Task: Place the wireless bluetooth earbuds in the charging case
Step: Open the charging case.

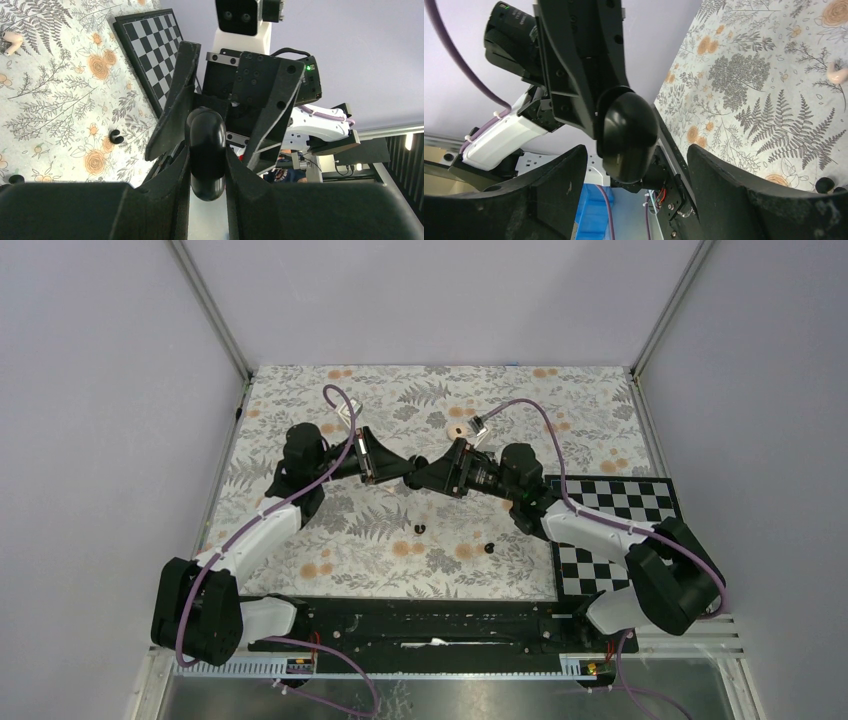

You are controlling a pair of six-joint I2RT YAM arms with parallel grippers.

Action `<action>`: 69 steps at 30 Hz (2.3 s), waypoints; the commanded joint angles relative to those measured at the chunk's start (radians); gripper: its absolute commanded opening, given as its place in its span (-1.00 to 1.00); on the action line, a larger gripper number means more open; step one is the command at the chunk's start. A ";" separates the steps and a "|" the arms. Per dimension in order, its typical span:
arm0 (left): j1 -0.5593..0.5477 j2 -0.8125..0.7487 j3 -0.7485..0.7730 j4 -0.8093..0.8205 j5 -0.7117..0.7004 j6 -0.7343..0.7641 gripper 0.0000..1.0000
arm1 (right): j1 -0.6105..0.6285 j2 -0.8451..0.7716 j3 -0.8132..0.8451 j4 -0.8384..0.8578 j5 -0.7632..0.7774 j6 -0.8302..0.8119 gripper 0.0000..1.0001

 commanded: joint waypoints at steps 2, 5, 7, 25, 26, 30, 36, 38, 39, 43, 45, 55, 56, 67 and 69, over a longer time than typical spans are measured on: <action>0.008 -0.033 0.060 0.023 0.006 0.010 -1.00 | 0.007 0.008 -0.013 0.016 0.038 -0.019 0.59; 0.007 -0.034 0.059 0.021 0.008 0.011 -1.00 | 0.008 -0.003 -0.032 0.016 0.047 -0.019 0.58; 0.007 -0.034 0.057 0.017 0.010 0.015 -1.00 | 0.007 -0.010 -0.039 0.009 0.053 -0.021 0.58; 0.012 -0.042 0.033 0.086 0.057 -0.036 -1.00 | -0.010 0.038 -0.081 0.275 0.008 0.112 0.18; 0.012 -0.043 0.032 0.087 0.060 -0.039 -1.00 | -0.010 0.053 -0.080 0.298 0.001 0.124 0.12; 0.012 -0.045 0.032 0.088 0.068 -0.040 -1.00 | -0.011 0.079 -0.064 0.333 -0.010 0.145 0.07; 0.011 -0.045 0.036 0.053 0.066 -0.004 -1.00 | -0.011 0.048 -0.031 0.212 0.014 0.097 0.07; 0.011 -0.046 0.054 0.003 0.063 0.041 -1.00 | -0.010 0.032 -0.019 0.145 0.032 0.073 0.07; 0.011 -0.049 0.068 -0.046 0.059 0.079 -1.00 | -0.010 0.024 -0.017 0.128 0.041 0.068 0.07; 0.011 -0.046 0.108 -0.141 0.053 0.143 -1.00 | -0.009 0.022 -0.017 0.138 0.048 0.073 0.05; 0.011 -0.040 0.107 -0.131 0.060 0.135 -1.00 | -0.009 0.028 -0.012 0.147 0.048 0.076 0.05; 0.010 -0.027 0.094 -0.111 0.083 0.123 -1.00 | -0.007 0.053 0.008 0.216 0.032 0.108 -0.16; 0.010 -0.027 0.093 -0.106 0.085 0.120 -1.00 | -0.007 0.056 0.006 0.225 0.030 0.114 -0.23; 0.010 -0.022 0.141 -0.206 0.070 0.197 0.28 | -0.007 0.045 -0.019 0.218 0.030 0.115 -1.00; 0.011 -0.023 0.148 -0.238 0.061 0.219 0.52 | -0.008 0.037 -0.019 0.206 0.031 0.111 -1.00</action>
